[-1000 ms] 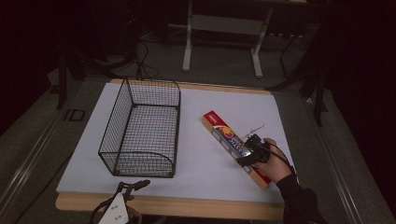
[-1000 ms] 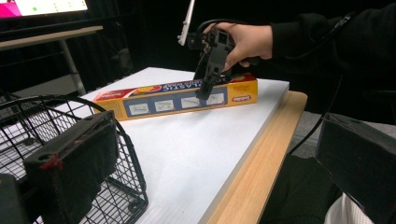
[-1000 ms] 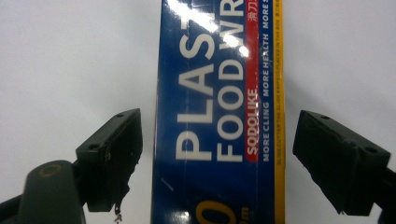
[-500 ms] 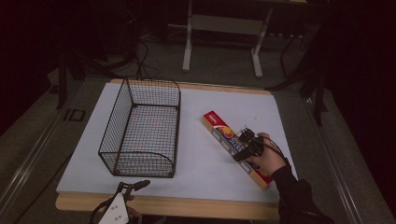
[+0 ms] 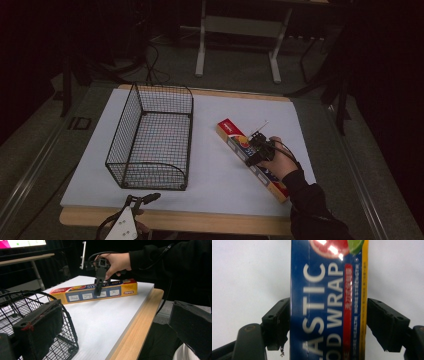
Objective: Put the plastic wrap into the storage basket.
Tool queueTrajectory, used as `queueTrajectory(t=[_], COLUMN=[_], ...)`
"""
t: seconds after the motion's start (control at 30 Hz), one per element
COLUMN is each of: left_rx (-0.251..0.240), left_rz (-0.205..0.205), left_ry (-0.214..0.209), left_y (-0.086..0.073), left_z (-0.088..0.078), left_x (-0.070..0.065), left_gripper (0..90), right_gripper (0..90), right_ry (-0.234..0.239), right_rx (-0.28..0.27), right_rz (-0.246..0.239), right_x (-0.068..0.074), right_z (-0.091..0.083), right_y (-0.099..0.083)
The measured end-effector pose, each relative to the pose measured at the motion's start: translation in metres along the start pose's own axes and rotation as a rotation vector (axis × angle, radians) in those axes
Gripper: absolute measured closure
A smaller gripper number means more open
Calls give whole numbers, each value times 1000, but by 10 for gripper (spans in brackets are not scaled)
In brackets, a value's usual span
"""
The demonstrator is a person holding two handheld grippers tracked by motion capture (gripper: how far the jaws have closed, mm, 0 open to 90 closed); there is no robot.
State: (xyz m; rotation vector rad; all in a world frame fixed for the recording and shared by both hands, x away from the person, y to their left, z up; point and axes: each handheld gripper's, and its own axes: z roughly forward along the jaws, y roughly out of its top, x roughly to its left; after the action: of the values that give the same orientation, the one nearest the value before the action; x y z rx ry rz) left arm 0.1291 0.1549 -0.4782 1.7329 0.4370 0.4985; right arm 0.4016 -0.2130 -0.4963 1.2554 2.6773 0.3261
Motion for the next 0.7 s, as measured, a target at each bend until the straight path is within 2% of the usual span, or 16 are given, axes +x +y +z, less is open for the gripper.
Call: queueTrajectory(t=[0.13, 0.3, 0.37, 0.53, 0.63, 0.7], left_rx=[0, -3, -2, 1, 0, 3], left_rz=[0, -10, -8, -5, -6, -6], left_ry=[1, -9, -6, -5, -6, -5], left_y=[0, 0, 0, 0, 0, -1], left_z=[0, 0, 0, 0, 0, 0], left_x=[0, 1, 1, 0, 0, 1], left_gripper=[1, 1, 1, 1, 1, 1], right_gripper=[286, 290, 344, 390, 396, 398], right_ry=[1, -14, -5, -14, -16, -1], right_rx=[25, 60, 71, 98, 103, 100], right_rz=[7, 13, 12, -4, -1, 12], right_x=[1, 1, 2, 5, 6, 4], right_z=[4, 13, 15, 13, 12, 10], right_y=[5, 10, 11, 14, 15, 16])
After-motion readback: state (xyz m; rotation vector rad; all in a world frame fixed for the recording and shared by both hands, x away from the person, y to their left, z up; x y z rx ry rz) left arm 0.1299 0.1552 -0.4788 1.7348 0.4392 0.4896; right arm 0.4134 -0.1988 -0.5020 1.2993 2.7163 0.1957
